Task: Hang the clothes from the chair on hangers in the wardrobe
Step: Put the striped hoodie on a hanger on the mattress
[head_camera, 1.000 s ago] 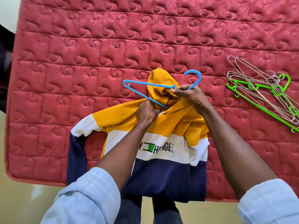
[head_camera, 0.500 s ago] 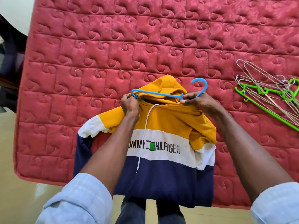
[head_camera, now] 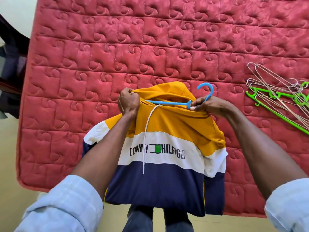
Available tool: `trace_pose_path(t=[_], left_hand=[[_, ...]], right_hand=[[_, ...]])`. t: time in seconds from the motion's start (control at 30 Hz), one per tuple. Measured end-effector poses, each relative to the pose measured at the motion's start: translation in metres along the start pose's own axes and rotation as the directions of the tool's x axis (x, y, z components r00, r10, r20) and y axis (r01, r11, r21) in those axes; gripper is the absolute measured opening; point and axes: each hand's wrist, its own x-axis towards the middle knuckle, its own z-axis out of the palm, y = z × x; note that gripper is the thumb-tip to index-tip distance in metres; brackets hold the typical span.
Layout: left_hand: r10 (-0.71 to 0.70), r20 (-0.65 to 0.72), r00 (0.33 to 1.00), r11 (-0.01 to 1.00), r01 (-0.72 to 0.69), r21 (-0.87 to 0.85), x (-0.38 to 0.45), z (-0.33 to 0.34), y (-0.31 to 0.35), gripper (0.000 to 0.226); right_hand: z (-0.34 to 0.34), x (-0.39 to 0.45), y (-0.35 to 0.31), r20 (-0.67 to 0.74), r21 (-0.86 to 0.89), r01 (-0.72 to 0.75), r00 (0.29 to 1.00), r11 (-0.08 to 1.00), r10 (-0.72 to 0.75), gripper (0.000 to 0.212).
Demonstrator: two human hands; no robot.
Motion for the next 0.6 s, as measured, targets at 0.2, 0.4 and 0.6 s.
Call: trace_pose_path(t=[0.2, 0.4, 0.6], left_hand=[[-0.006, 0.225, 0.974, 0.992, 0.035, -0.122, 0.020, 0.003, 0.016, 0.025], [0.051, 0.420, 0.906, 0.976, 0.044, -0.214, -0.001, 0.007, -0.011, 0.020], [0.356, 0.387, 0.851, 0.918, -0.395, 0.024, -0.007, 0.005, -0.018, 0.042]], right_hand=[[0.032, 0.003, 0.002, -0.061, -0.059, -0.008, 0.998, 0.998, 0.005, 0.011], [0.065, 0.026, -0.026, -0.332, -0.001, 0.022, 0.943, 1.000, -0.021, 0.021], [0.076, 0.042, -0.058, -0.438, -0.515, -0.282, 0.898, 0.810, 0.034, 0.041]])
